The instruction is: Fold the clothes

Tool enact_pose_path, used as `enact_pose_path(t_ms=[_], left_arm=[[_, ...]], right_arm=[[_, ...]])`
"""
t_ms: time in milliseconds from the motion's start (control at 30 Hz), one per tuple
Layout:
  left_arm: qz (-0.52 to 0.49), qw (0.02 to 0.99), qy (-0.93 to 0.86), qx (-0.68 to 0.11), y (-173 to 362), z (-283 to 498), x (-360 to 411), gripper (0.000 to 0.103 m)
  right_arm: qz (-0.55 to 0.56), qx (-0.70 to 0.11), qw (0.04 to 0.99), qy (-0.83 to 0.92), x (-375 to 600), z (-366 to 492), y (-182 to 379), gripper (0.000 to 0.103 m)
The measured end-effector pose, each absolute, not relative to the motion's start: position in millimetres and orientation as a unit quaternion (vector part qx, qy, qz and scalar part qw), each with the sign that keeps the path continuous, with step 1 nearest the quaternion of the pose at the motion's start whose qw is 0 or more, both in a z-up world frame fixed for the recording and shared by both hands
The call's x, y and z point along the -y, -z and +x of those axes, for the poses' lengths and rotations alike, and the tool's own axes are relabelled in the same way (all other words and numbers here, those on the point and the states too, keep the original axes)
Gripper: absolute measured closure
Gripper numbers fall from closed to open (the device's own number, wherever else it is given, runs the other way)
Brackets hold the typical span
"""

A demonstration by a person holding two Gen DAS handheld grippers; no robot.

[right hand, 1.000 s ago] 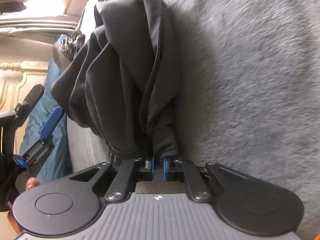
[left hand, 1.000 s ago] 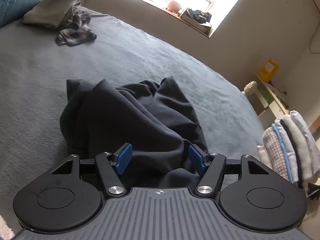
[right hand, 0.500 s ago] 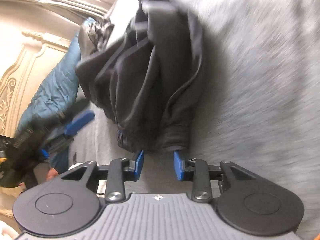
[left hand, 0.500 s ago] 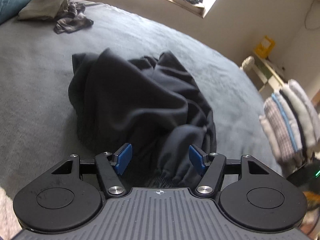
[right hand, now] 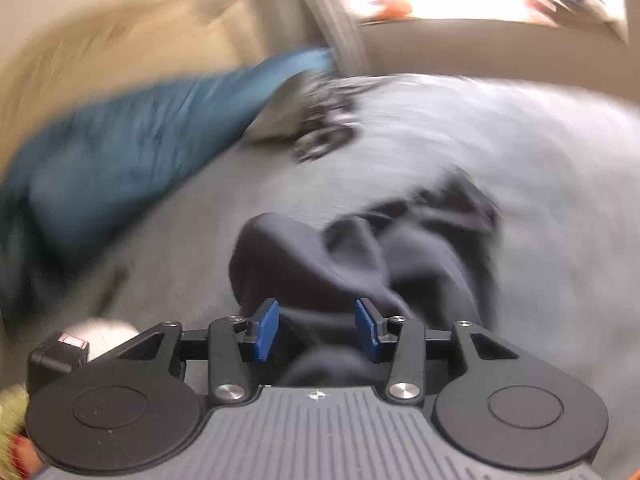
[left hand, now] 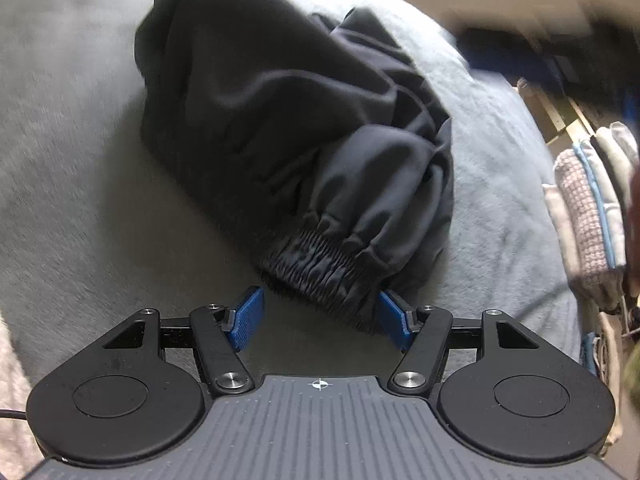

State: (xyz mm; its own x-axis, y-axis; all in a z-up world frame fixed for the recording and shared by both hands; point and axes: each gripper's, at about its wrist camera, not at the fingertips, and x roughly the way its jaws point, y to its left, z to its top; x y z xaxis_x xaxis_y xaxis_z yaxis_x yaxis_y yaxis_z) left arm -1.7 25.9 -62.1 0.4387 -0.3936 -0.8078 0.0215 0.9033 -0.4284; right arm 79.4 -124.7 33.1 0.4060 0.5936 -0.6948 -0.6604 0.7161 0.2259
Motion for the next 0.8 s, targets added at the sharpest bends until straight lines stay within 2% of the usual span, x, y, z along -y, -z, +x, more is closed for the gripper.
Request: enact_pose_path(t_ms=[67, 133, 200, 233, 267, 367, 433, 467, 500, 567, 800], left_arm=[[-0.181, 0.827, 0.125, -0.518, 68.4, -0.2, -26.9, 0.04], [-0.18, 0.826, 0.127, -0.518, 74.6, 0.7, -28.3, 0.04], [-0.179, 0.828, 0.132, -0.515, 78.8, -0.1, -30.2, 0.04], [-0.178, 0.828, 0.133, -0.514, 79.4, -0.5, -30.6, 0.039], [-0.177, 0.829, 0.135, -0.513, 79.6, -0.9, -30.9, 0.039], [-0.174, 0.83, 0.14, -0.511, 80.1, -1.9, -32.5, 0.039], [-0.175, 0.83, 0.143, -0.51, 80.3, -2.5, -34.9, 0.039], [-0.175, 0.83, 0.144, -0.51, 80.3, -2.6, -36.0, 0.039], [-0.174, 0.831, 0.145, -0.508, 79.6, -2.5, -37.1, 0.039], [-0.17, 0.834, 0.145, -0.505, 76.4, -1.4, -39.1, 0.039], [-0.118, 0.885, 0.137, -0.429, 40.3, 7.3, -50.4, 0.039]], right_arm=[[-0.129, -0.386, 0.818, -0.407, 76.8, 86.8, -31.9, 0.035], [-0.204, -0.372, 0.797, -0.431, 36.8, 89.7, -24.6, 0.027], [-0.264, -0.361, 0.775, -0.446, 2.4, 93.8, -14.0, 0.009], [-0.282, -0.362, 0.769, -0.446, -10.7, 98.9, -6.5, 0.004], [-0.3, -0.363, 0.761, -0.446, -23.7, 104.0, 1.1, 0.0], [-0.31, -0.426, 0.737, -0.424, -53.9, 133.4, 36.7, 0.002], [-0.289, -0.484, 0.718, -0.409, -61.5, 150.9, 61.1, 0.033], [-0.276, -0.503, 0.714, -0.401, -60.6, 156.8, 68.7, 0.07], [-0.262, -0.513, 0.717, -0.393, -57.0, 161.0, 72.7, 0.079], [-0.201, -0.506, 0.743, -0.389, -33.7, 170.8, 60.7, 0.09], [0.101, -0.403, 0.832, -0.369, 103.3, 204.5, -3.5, 0.092]])
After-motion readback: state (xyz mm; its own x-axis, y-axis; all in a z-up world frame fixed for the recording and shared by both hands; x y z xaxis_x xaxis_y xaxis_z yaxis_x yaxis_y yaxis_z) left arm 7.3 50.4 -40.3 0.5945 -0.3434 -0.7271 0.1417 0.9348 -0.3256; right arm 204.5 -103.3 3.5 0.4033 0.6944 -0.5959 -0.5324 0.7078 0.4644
